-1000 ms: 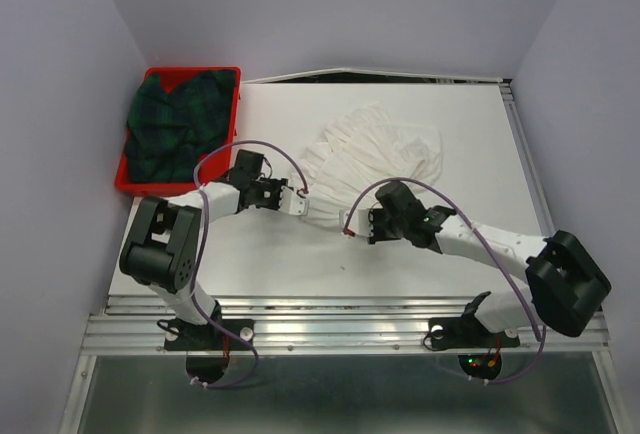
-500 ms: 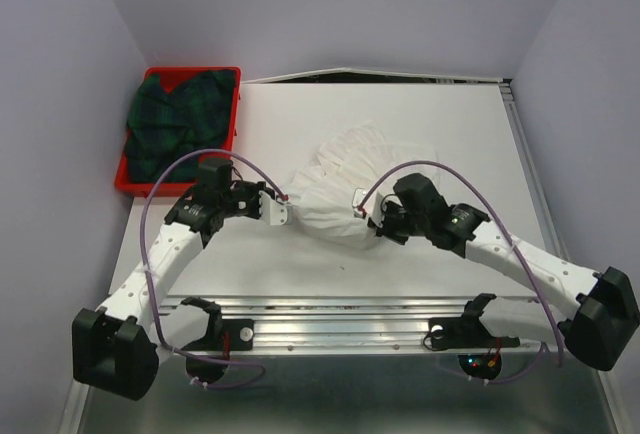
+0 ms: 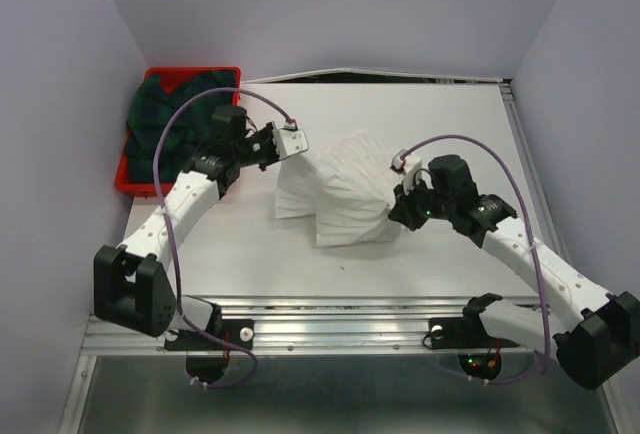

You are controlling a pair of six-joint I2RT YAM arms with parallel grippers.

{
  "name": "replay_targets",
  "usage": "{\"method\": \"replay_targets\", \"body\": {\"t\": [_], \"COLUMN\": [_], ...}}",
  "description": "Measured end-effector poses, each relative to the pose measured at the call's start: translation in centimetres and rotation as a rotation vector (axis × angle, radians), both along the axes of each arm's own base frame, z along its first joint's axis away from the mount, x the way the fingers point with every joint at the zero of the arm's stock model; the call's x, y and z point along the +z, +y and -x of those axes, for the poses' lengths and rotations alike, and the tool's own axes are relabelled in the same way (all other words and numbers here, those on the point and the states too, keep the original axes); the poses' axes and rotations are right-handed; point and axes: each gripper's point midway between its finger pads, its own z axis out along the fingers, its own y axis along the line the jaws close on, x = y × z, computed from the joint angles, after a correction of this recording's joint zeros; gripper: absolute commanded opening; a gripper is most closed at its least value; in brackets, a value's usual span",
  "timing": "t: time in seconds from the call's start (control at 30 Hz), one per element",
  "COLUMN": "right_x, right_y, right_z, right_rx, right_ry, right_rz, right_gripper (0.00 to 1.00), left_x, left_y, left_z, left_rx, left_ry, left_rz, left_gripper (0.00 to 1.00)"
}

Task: Fold and stack the skirts
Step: Fold the skirt

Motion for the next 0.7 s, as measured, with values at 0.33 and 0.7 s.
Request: {"method": "replay_targets", "body": {"t": [0.33,0.7], "right_x": [1.0,-3.6], "right_y": [-5.3,-10.6], "right_z": [-4.7,-10.9], "right_rx": [-0.262,-0.389], "right_ry": [0.171,0.456], "right_rz": [-0.21,-0.387], "right_gripper": [0.01,0.01], "left_x": [2.8,-5.1], "left_y": [-7.5,-13.2], "left_z": [-8.3,-16.6], "left_rx": [0.001,0.062], "left_ry": [0.043,0.162], "left_rz": [0.123,0.142], "left_gripper": [0.0,0.0]}}
